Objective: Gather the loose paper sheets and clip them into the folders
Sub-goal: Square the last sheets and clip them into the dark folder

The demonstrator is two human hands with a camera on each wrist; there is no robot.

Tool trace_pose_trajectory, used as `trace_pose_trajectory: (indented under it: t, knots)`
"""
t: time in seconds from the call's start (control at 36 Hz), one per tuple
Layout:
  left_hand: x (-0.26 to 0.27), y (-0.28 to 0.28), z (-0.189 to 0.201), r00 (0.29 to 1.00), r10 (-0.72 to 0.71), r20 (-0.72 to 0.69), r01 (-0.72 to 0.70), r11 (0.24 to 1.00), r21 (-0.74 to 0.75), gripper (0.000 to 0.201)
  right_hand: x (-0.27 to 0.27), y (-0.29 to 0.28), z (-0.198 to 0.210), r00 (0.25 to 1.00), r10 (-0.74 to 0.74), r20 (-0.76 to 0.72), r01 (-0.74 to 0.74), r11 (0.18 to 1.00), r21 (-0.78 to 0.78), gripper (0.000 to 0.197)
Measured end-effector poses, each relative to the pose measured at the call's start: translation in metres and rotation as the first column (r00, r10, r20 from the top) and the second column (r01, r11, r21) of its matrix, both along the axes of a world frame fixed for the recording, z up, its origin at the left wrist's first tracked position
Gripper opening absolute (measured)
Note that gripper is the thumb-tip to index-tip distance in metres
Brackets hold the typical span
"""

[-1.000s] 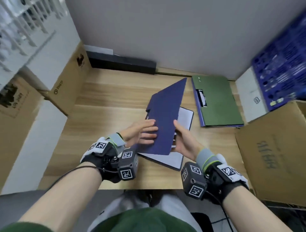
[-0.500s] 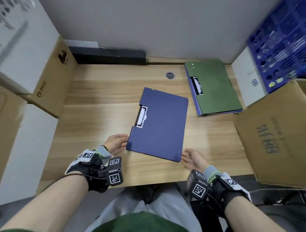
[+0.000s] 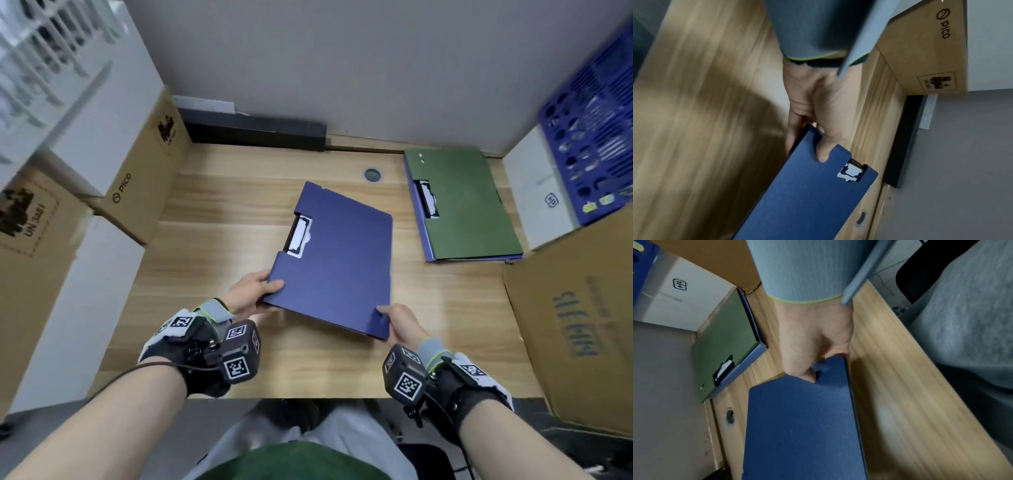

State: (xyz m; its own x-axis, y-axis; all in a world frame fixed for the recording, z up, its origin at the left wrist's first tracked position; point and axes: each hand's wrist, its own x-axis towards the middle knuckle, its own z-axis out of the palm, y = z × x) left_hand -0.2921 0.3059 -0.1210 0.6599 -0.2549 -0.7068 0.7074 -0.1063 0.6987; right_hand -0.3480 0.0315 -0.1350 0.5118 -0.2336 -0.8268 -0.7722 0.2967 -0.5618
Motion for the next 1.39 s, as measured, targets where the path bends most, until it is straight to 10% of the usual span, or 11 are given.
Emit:
trace_pose_trajectory:
  t: [0.42, 1.14, 1.39]
  knots:
    - [0.046, -0.081, 0.023, 0.953, 0.270, 0.137, -0.245, 0.954, -0.171, 0.054, 0.049, -0.026, 0.028, 0.954, -0.171, 0.245, 0.065, 0.919, 0.388, 0.019]
    - [0.116, -0.285, 0.004, 0.996, -0.084, 0.030, 0.087, 0.987, -0.134, 0.064, 0.094, -0.190, -0.013, 0.917, -0.371, 0.146, 0.337, 0.918, 0.211, 0.013]
    - [0.128, -0.318, -0.009, 0.980, -0.135, 0.148, 0.125, 0.989, 0.074, 0.075, 0.095, -0.208, -0.026, 0.969, -0.243, 0.052, 0.224, 0.944, 0.242, 0.021]
